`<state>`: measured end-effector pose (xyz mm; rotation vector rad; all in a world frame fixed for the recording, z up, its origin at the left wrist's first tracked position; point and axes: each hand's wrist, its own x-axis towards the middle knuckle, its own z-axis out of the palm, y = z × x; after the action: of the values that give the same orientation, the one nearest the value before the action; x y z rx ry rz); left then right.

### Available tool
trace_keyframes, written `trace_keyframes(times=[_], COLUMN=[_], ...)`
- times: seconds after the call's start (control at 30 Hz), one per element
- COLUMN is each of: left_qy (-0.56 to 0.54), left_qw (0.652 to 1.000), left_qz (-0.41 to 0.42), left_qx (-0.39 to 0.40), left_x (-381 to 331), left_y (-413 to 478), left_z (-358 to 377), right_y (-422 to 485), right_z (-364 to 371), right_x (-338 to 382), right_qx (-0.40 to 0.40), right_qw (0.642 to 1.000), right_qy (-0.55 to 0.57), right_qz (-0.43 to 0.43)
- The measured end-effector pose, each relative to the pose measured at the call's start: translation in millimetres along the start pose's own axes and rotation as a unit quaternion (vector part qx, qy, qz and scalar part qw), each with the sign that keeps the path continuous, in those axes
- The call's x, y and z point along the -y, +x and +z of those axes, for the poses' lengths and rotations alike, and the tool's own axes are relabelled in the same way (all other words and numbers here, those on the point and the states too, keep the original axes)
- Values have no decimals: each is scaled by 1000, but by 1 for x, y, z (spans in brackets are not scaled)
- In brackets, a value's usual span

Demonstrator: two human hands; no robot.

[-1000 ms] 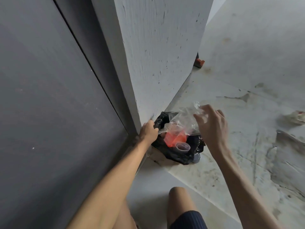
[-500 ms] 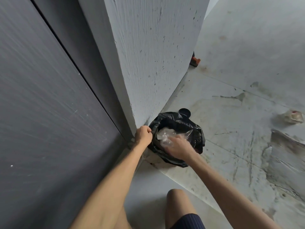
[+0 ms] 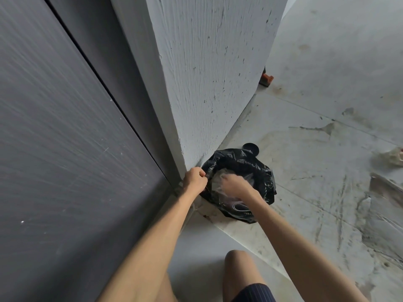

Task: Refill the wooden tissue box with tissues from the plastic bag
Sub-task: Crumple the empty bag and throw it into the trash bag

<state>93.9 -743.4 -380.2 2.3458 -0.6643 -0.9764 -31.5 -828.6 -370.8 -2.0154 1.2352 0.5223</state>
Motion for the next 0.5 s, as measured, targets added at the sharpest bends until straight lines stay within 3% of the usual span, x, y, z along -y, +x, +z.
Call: trace_keyframes(times=[0.07, 0.13, 0.3, 0.37, 0.43, 0.5], left_qy=[-4, -5, -7, -15, -14, -5], left_qw=[1000, 1000, 1000, 1000, 1000, 1000], left_qz=[-7, -11, -1, 0, 3, 12], left_qx=[3, 0, 2, 6, 8, 5], left_x=[1, 1, 0, 2, 0, -1], left_y=[0, -2, -8, -8, -10, -13], left_z=[-3, -5, -2, -1, -2, -4], right_y=[-10, -17, -15, -12, -16, -21], right_z=[-6, -10, -11, -7, -7, -10], right_x=[-3, -6, -2, -6, -12, -17], right_qx=[-157, -232, -40, 14, 22, -31], right_qw=[987, 970, 999, 999, 999, 997], right_qy=[11, -30, -22, -2, 12, 35], right_qz=[-40, -65, -8, -29, -47, -64])
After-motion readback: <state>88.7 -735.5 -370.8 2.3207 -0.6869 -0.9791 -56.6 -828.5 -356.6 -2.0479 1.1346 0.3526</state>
